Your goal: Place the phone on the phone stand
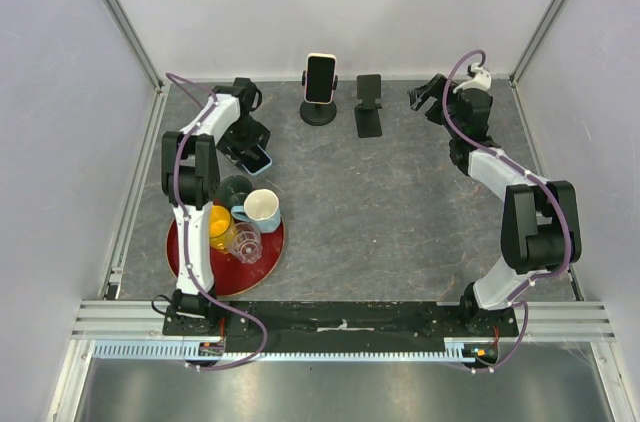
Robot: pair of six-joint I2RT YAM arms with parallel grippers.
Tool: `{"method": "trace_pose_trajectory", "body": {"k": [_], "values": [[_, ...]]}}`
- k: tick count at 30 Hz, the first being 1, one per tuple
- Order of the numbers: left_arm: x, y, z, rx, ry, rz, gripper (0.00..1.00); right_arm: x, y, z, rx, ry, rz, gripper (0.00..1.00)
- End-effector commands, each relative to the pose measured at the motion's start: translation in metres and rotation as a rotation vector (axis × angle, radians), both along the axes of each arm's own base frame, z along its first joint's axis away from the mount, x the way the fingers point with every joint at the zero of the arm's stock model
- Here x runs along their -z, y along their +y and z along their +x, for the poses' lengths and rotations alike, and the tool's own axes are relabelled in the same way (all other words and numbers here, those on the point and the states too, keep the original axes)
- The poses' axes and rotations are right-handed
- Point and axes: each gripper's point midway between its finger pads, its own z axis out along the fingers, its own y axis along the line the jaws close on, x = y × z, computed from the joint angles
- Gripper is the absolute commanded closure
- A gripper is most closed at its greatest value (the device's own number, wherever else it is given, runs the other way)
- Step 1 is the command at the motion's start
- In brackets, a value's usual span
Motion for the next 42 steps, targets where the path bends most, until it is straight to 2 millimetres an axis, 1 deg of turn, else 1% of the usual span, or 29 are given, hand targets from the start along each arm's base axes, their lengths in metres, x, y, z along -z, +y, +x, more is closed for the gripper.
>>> {"method": "trace_pose_trajectory", "body": {"k": [1, 3, 6, 7, 10, 15, 16, 18, 19, 21, 22, 23, 25, 28, 29, 30, 31, 32, 33, 34, 35, 36, 37, 38, 39, 40, 41, 42], "values": [[0.006, 0.008, -0.011, -0.065, 0.052, 0.064, 0.07, -0.02, -0.001, 0.0, -0.007, -0.066, 0.018, 0.02], [0.008, 0.007, -0.01, -0.059, 0.047, 0.063, 0.12, -0.02, -0.002, -0.001, -0.004, -0.064, 0.018, 0.02], [0.009, 0.007, -0.007, -0.036, 0.032, 0.058, 0.34, -0.021, -0.006, -0.002, 0.005, -0.068, 0.013, 0.02], [0.008, 0.007, -0.005, -0.018, 0.027, 0.056, 0.56, -0.022, -0.007, -0.002, 0.008, -0.068, 0.013, 0.02], [0.003, 0.007, -0.002, -0.006, 0.006, 0.051, 0.98, -0.024, -0.006, -0.004, 0.0, -0.073, 0.003, 0.02], [-0.011, 0.007, 0.002, 0.043, -0.046, 0.042, 0.98, -0.025, -0.006, -0.004, -0.004, -0.076, -0.005, 0.02], [-0.023, 0.006, 0.007, 0.059, -0.085, 0.035, 0.98, -0.026, -0.006, -0.004, -0.004, -0.077, -0.004, 0.02], [-0.032, 0.005, 0.008, 0.073, -0.123, 0.023, 0.98, -0.025, -0.005, -0.003, -0.008, -0.074, -0.002, 0.02], [-0.05, 0.001, 0.016, 0.093, -0.191, -0.001, 0.98, -0.024, -0.005, -0.003, -0.01, -0.074, -0.001, 0.02], [-0.06, -0.003, 0.016, 0.107, -0.228, -0.024, 0.98, -0.026, -0.003, -0.003, -0.019, -0.08, 0.0, 0.02], [-0.078, -0.006, 0.021, 0.119, -0.281, -0.048, 0.98, -0.024, 0.0, -0.003, -0.037, -0.082, -0.001, 0.02], [-0.083, -0.007, 0.021, 0.124, -0.298, -0.059, 0.98, -0.025, 0.002, -0.003, -0.047, -0.089, -0.004, 0.02], [-0.104, -0.011, 0.025, 0.145, -0.354, -0.089, 0.98, -0.025, 0.01, -0.003, -0.084, -0.101, -0.021, 0.02], [-0.125, -0.012, 0.025, 0.148, -0.401, -0.129, 0.98, -0.03, 0.029, -0.005, -0.158, -0.133, -0.033, 0.02], [-0.142, -0.014, 0.026, 0.151, -0.448, -0.145, 0.98, -0.033, 0.034, -0.006, -0.173, -0.143, -0.034, 0.02], [-0.15, -0.015, 0.027, 0.146, -0.47, -0.162, 0.98, -0.039, 0.047, -0.008, -0.204, -0.166, -0.036, 0.02], [-0.157, -0.016, 0.027, 0.146, -0.492, -0.181, 0.98, -0.042, 0.054, -0.01, -0.219, -0.181, -0.05, 0.02], [-0.172, -0.02, 0.027, 0.154, -0.536, -0.206, 0.98, -0.045, 0.064, -0.011, -0.233, -0.191, -0.061, 0.02], [-0.179, -0.021, 0.026, 0.15, -0.55, -0.218, 0.98, -0.05, 0.082, -0.015, -0.266, -0.201, -0.067, 0.02], [-0.183, -0.025, 0.024, 0.154, -0.558, -0.242, 0.98, -0.052, 0.091, -0.016, -0.277, -0.206, -0.075, 0.02], [-0.187, -0.027, 0.023, 0.155, -0.567, -0.262, 0.98, -0.058, 0.1, -0.017, -0.294, -0.223, -0.081, 0.02], [-0.195, -0.03, 0.021, 0.15, -0.586, -0.284, 0.98, -0.062, 0.12, -0.023, -0.337, -0.236, -0.078, 0.02], [-0.197, -0.035, 0.017, 0.16, -0.584, -0.318, 0.98, -0.063, 0.132, -0.026, -0.368, -0.241, -0.073, 0.02], [-0.2, -0.036, 0.015, 0.159, -0.59, -0.332, 0.98, -0.074, 0.146, -0.031, -0.42, -0.281, -0.061, 0.02], [-0.209, -0.037, 0.012, 0.152, -0.609, -0.343, 0.98, -0.077, 0.168, -0.04, -0.475, -0.297, -0.05, 0.02], [-0.212, -0.038, 0.009, 0.15, -0.616, -0.351, 0.98, -0.076, 0.18, -0.043, -0.511, -0.302, -0.035, 0.02], [-0.218, -0.038, 0.007, 0.145, -0.631, -0.355, 0.98, -0.089, 0.193, -0.048, -0.542, -0.339, -0.012, 0.02], [-0.222, -0.038, 0.006, 0.132, -0.642, -0.365, 0.98, -0.092, 0.212, -0.057, -0.581, -0.332, 0.043, 0.02]]}}
